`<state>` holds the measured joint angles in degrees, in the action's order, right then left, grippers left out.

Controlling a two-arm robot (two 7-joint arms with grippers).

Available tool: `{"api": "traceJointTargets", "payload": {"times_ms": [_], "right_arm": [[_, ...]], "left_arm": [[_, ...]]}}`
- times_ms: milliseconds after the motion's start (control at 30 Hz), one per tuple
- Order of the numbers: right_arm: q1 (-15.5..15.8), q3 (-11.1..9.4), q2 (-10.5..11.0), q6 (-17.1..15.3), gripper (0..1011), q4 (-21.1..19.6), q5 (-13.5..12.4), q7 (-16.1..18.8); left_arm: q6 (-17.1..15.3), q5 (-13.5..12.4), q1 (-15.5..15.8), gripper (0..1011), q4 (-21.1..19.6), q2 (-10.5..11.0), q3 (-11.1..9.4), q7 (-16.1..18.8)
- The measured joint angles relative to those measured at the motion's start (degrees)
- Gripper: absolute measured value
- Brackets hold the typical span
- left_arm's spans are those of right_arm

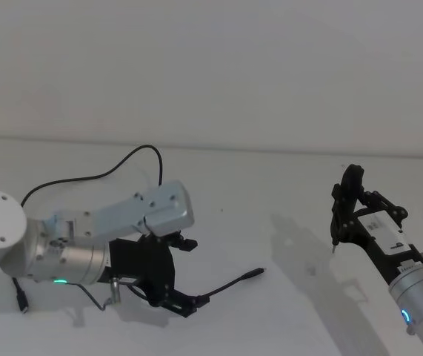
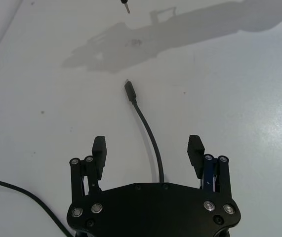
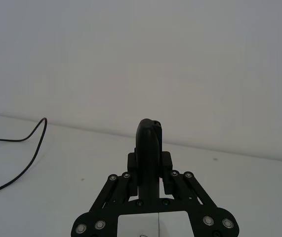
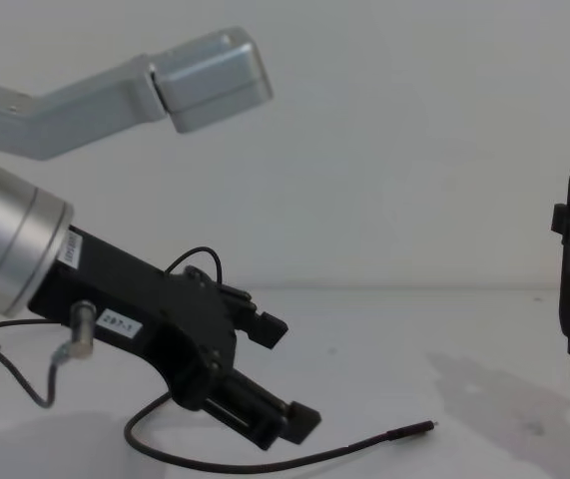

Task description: Pick up the data cable with the one hand.

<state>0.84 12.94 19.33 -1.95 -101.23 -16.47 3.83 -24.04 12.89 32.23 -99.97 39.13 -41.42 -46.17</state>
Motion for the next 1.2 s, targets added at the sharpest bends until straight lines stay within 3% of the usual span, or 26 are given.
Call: {"api": "traceJointTargets", "payload": {"times_ms": [433, 1200], "right_arm": [[0.0, 0.0, 0.0, 0.0, 268, 0.0, 0.0, 0.0], [0.0, 0.0, 0.0, 0.0, 268, 0.0, 0.01, 0.0]], "left_arm": [[-1.01, -2.59, -0.14, 1001, 1.15, -2.05, -2.19, 2.96], [-6.04, -5.64, 0.6, 1001, 7.1, -7.57, -3.57, 6.62]]}}
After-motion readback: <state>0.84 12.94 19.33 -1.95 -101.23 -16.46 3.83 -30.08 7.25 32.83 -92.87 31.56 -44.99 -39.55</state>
